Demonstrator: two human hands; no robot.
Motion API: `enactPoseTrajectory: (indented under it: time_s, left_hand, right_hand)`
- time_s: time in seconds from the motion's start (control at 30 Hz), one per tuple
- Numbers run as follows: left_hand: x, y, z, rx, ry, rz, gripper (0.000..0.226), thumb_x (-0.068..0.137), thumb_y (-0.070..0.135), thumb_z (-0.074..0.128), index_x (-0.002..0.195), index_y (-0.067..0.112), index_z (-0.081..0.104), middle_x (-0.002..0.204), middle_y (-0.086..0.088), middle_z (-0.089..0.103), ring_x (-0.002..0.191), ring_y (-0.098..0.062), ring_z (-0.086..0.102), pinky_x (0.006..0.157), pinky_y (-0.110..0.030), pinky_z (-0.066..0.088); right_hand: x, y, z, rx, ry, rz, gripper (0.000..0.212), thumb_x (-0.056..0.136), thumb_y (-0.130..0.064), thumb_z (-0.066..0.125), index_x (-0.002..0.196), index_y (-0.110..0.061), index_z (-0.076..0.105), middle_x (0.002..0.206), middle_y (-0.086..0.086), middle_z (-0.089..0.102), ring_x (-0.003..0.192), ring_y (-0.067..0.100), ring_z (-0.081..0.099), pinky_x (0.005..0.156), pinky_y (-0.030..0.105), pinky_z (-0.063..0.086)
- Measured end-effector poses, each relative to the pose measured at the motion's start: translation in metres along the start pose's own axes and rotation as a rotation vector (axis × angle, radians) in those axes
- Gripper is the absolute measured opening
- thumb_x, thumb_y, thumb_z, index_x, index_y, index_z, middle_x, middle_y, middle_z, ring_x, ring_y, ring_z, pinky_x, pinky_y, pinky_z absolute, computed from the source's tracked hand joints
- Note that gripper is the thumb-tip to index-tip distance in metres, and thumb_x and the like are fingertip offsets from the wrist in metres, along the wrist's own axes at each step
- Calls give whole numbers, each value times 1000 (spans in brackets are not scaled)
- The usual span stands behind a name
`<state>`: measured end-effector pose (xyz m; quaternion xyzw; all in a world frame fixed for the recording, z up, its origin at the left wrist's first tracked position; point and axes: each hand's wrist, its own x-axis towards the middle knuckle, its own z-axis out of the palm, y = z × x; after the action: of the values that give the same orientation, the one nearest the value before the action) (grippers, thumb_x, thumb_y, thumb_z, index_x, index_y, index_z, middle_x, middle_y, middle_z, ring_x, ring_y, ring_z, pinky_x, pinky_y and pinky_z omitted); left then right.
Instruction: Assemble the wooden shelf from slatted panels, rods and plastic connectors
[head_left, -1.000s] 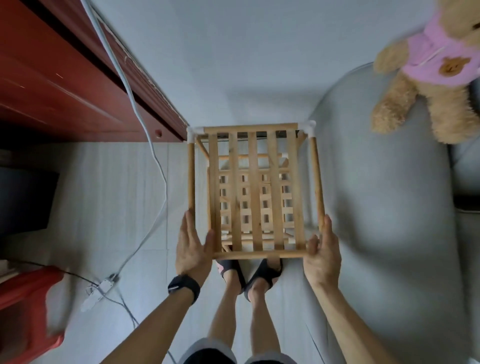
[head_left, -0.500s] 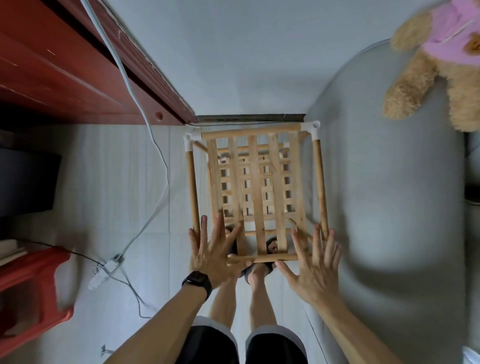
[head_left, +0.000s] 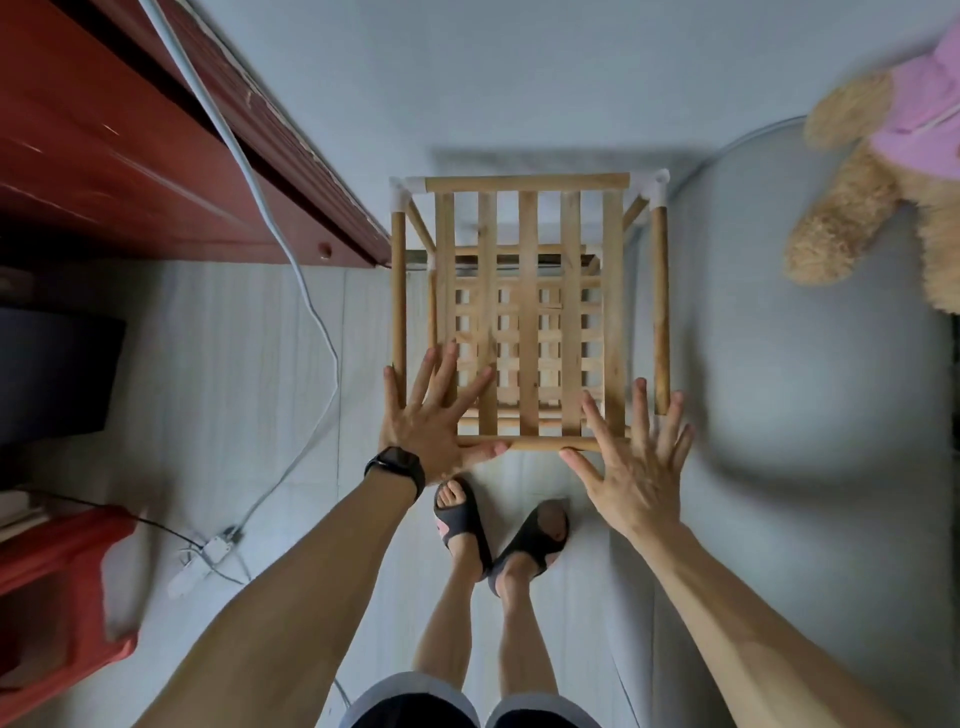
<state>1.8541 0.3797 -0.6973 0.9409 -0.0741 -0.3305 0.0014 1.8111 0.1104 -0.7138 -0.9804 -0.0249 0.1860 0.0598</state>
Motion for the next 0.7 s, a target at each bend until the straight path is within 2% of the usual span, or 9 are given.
enactPoseTrajectory:
  time_s: [0.1, 0.23, 0.37, 0.53, 0.63, 0.7]
  left_hand:
    - [25, -7, -18, -1, 8, 7, 97, 69, 100, 5, 143, 52, -34, 150, 6, -51, 143, -22, -39, 104, -62, -31]
    - [36, -10, -28, 10, -19, 18, 99, 67, 101, 4, 142, 50, -37, 148, 5, -53, 141, -22, -42, 106, -65, -28]
    - [35, -11, -29, 16, -39, 22, 98, 69, 100, 4, 143, 50, -35, 147, 5, -54, 141, -22, -43, 109, -66, -25]
    - [34, -12, -30, 46, -44, 27, 96, 70, 99, 3, 140, 49, -39, 146, 4, -55, 140, -23, -43, 109, -67, -23]
    - [34, -13, -37, 9, -122, 50, 96, 72, 98, 11, 139, 51, -38, 144, 5, -56, 138, -23, -46, 103, -64, -31]
    - [30, -14, -51, -42, -200, 57, 96, 75, 95, 22, 142, 54, -33, 147, 7, -53, 139, -23, -43, 106, -63, -30]
  right_hand:
    - [30, -1, -8, -14, -37, 25, 74, 87, -82, 22, 154, -53, 12, 168, 9, 4, 149, 49, -14, 114, 73, 12]
    - [44, -3, -17, -48, -97, 49, 74, 85, -84, 11, 153, -56, -3, 168, 6, 2, 147, 49, -19, 115, 71, 10]
    - [42, -8, -22, -48, -127, 59, 73, 86, -83, 11, 152, -56, -5, 168, 7, 4, 147, 50, -19, 115, 71, 9]
    - [44, -10, -29, -70, -194, 85, 72, 88, -83, 12, 148, -57, -19, 168, 5, -4, 144, 48, -29, 116, 68, 4]
    - [46, -15, -45, -126, -342, 89, 72, 89, -81, 12, 145, -56, -27, 168, 4, -7, 143, 50, -28, 115, 69, -2]
    - [48, -21, -66, -141, -447, 85, 68, 94, -74, 14, 147, -55, -25, 167, 5, -10, 145, 53, -22, 114, 69, -5]
